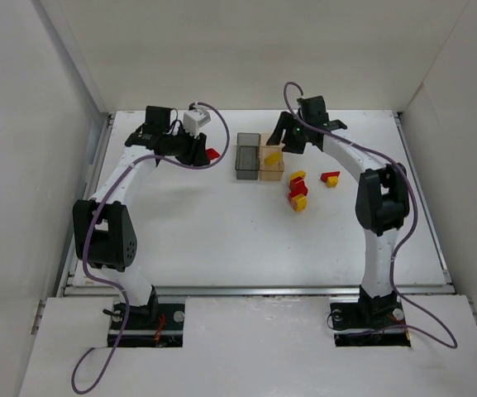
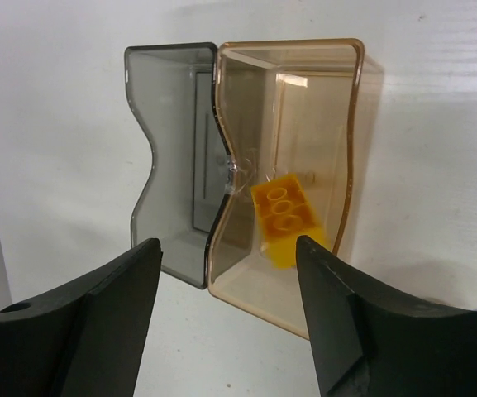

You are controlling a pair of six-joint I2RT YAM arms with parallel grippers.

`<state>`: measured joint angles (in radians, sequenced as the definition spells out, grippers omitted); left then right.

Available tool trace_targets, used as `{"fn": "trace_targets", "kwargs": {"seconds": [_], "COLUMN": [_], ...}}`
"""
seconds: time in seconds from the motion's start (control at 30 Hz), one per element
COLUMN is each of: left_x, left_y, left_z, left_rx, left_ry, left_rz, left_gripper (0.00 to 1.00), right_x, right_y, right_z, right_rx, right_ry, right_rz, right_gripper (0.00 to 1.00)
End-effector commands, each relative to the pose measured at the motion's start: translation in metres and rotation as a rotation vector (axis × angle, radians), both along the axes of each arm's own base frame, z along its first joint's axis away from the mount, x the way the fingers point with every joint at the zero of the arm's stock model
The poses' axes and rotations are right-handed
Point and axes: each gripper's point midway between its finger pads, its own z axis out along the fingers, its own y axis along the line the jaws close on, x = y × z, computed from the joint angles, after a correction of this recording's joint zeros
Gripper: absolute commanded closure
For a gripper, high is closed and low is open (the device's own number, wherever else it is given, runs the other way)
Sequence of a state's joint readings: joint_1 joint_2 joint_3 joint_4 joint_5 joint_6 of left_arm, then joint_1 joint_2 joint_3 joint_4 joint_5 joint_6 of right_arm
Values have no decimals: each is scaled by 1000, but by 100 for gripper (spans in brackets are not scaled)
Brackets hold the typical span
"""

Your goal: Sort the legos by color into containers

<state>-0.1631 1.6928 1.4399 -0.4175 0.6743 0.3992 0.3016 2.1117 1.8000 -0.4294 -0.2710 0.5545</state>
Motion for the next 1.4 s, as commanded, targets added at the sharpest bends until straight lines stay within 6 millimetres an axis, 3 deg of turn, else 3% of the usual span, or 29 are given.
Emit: {"fn": "trace_targets", "kwargs": {"seconds": [0.0, 0.1, 0.3, 0.33, 0.37, 0.43, 0.47, 0.5, 0.53, 0.57, 0.63, 0.7, 0.87, 1.0, 1.23, 1.37], "left_x": [10, 23, 46, 55, 62, 77, 83, 94, 96, 101, 106, 108, 102, 99, 105, 102], "left_y": [-6, -15, -65, -69, -76, -79, -81, -84, -85, -86, -90, -94, -109, -116, -111, -117], "left_z": [21, 24, 30, 15, 19, 10, -12, -4, -9, -19, -17, -15, -25, -25, -34, -28], "left_rx": [-29, -43, -95, -86, -97, -111, -114, -130, -134, -131, -140, -139, -135, -137, -111, -117], "left_ry": [-82, -108, -142, -111, -111, -69, 6, -8, 16, 38, 28, 5, 15, 25, 94, 96], "left_rz": [18, 39, 44, 69, 87, 136, 175, 193, 204, 222, 241, 245, 230, 241, 326, 307], "left_gripper": [100, 100, 100, 100, 100, 100, 100, 100, 100, 100, 100, 100, 79, 75, 65, 60], "right_x": [1, 1, -3, -3, -3, -12, -13, -13, -18, -19, -22, -25, -28, -31, -35, -36], "right_y": [9, 7, 1, -7, -9, -14, -21, -30, -34, -42, -54, -59, -72, -77, -84, -86], "right_z": [9, 22, 55, 62, 69, 71, 73, 75, 69, 79, 77, 86, 83, 85, 85, 86], "right_rx": [36, 31, 8, -2, -5, -21, -28, -38, -52, -46, -65, -73, -92, -93, -107, -113], "right_ry": [6, -20, -99, -116, -132, -131, -137, -141, -127, -150, -144, -165, -161, -162, -169, -172], "right_rz": [28, 28, 40, 28, 19, 15, 10, -13, -23, -38, -70, -88, -111, -120, -117, -125], "right_gripper": [27, 27, 27, 27, 27, 27, 27, 27, 27, 27, 26, 26, 26, 26, 26, 25]}}
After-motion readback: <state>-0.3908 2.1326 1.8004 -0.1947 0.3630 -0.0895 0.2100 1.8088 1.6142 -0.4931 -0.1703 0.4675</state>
